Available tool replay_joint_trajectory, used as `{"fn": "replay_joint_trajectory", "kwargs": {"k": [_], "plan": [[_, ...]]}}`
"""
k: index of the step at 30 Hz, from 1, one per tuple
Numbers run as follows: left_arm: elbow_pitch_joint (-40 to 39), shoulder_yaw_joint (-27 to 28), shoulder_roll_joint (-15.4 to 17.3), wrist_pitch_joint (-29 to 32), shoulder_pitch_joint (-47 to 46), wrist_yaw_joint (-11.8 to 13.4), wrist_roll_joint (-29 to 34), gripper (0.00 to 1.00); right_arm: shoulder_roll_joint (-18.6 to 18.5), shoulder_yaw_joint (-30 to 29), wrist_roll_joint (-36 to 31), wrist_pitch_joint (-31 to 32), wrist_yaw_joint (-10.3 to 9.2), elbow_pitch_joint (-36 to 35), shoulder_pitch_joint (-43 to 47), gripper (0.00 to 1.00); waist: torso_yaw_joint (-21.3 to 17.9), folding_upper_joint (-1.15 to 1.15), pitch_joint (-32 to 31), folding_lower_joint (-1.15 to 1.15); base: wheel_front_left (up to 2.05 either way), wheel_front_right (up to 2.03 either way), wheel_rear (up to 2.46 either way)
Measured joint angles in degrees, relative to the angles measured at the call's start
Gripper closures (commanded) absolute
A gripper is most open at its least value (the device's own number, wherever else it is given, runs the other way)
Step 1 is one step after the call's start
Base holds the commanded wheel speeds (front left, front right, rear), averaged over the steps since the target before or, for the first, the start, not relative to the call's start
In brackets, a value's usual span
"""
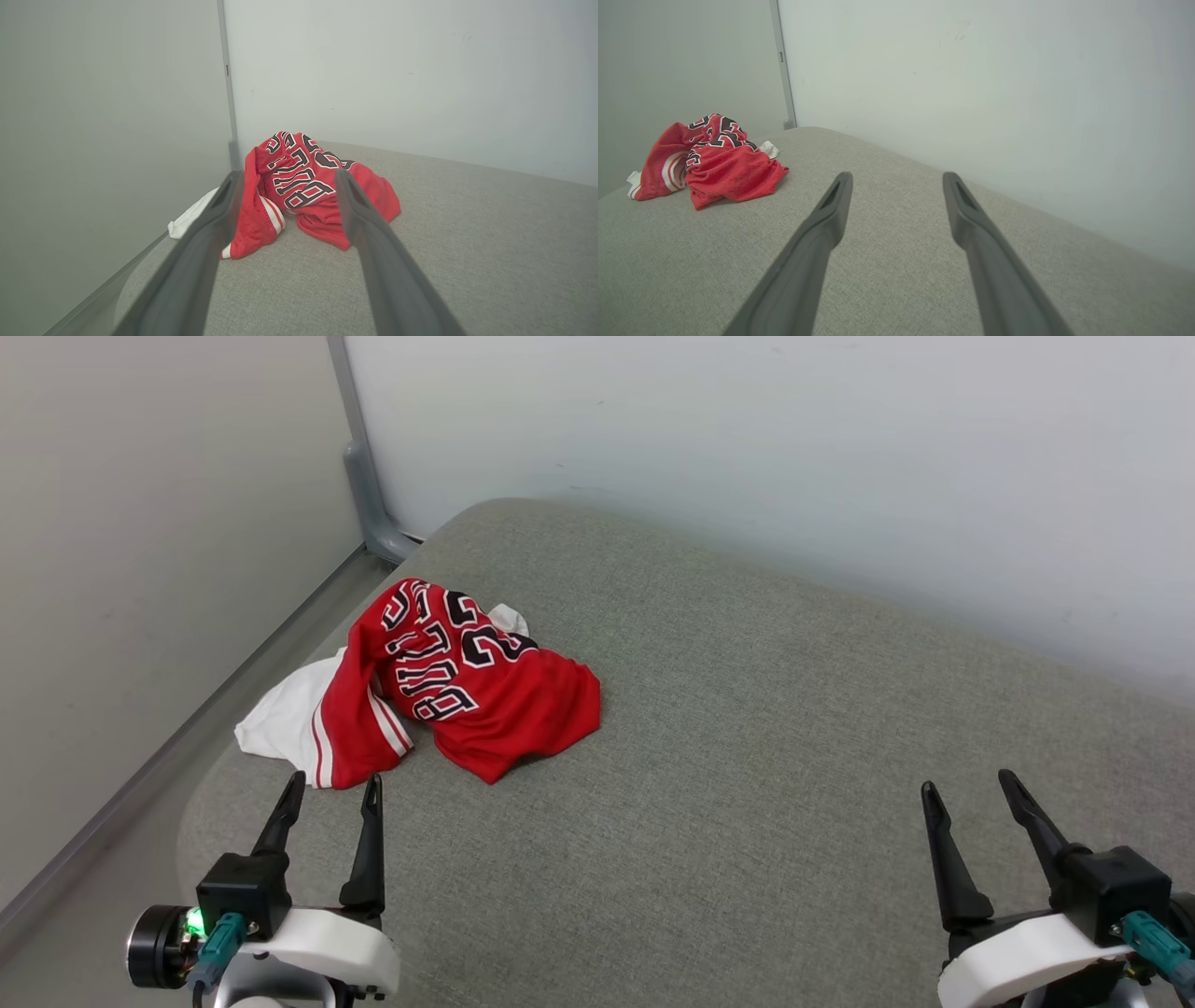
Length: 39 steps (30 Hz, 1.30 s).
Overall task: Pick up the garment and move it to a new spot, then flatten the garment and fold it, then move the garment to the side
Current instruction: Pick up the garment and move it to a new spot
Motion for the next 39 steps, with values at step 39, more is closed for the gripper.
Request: {"fn": "replay_joint_trajectory", "kwargs": {"k": [39], "plan": [[17.3, -12.54, 24.9, 44.87, -41.56, -2.63, -30.18, 0.0, 0.01, -2.21, -7.48, 3.55, 0.0, -8.08, -14.29, 0.0, -12.52, 0.0, 26.12, 0.01, 0.0, 0.0, 0.0]]}}
